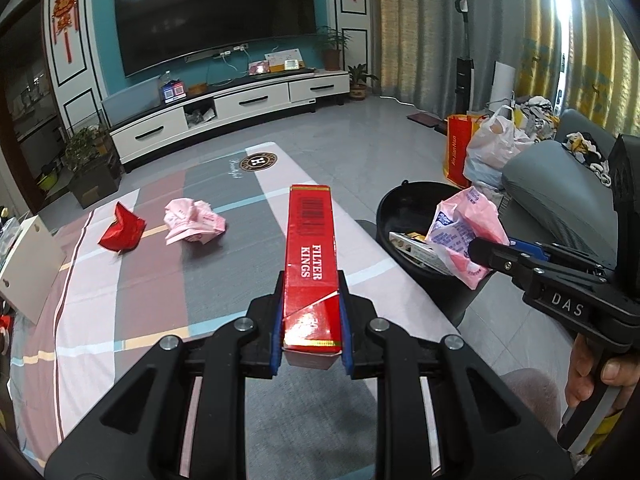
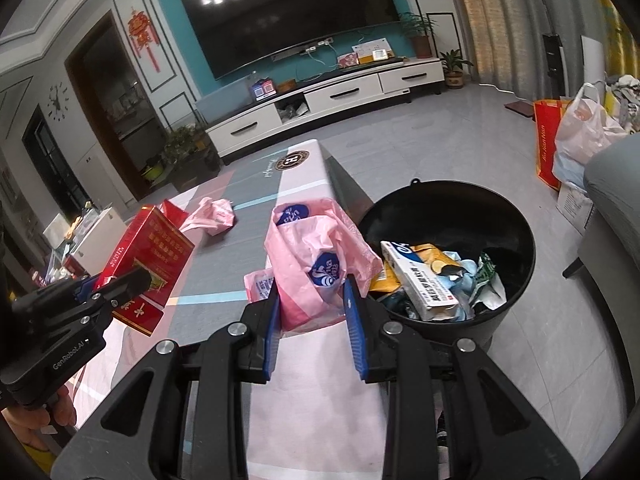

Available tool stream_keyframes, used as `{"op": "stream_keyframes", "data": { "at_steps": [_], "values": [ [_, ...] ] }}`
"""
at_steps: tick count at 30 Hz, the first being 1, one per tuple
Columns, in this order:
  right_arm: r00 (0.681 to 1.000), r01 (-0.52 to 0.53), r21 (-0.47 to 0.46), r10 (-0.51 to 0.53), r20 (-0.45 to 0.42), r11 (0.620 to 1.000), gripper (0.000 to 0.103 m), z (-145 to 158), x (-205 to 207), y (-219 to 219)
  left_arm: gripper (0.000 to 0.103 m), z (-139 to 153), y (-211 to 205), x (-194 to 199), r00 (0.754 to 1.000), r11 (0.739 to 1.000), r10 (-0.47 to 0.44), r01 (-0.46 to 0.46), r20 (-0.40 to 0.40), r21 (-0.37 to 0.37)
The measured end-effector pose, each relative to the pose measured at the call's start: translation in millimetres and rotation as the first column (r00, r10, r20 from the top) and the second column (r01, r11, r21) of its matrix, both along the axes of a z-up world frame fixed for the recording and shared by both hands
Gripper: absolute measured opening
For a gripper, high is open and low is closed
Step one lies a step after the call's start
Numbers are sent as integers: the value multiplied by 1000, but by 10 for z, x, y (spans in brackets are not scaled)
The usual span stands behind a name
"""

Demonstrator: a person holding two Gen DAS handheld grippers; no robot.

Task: Collect trash
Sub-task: 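Carry the red box and pink tissue pack over the black bin and release both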

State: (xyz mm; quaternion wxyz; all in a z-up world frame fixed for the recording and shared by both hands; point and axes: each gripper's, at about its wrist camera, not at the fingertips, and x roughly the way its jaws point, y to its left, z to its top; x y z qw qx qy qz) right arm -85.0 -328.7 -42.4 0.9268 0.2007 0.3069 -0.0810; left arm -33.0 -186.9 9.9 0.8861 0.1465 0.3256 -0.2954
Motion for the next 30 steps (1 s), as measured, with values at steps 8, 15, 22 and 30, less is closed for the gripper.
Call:
{"op": "stream_keyframes", "data": {
  "at_steps": [8,15,22,30],
  "values": [
    [999,40,16,-40,3,999,30,-44,-33,-181,23,-21,-251,7,999,999,-45,45,7,21],
    [997,76,27,-76,9,997,30,-81,-76,-359,23,-50,-517,-1,996,995,-89,88,16,34],
    [994,110,36,-111,10,993,30,-130,-74,-542,23,-104,-752,26,992,990,-130,129,9,48],
    [989,147,41,-147,8,988,30,-189,-48,-711,23,-152,-1047,88,985,984,-170,170,-5,48]
  ]
}}
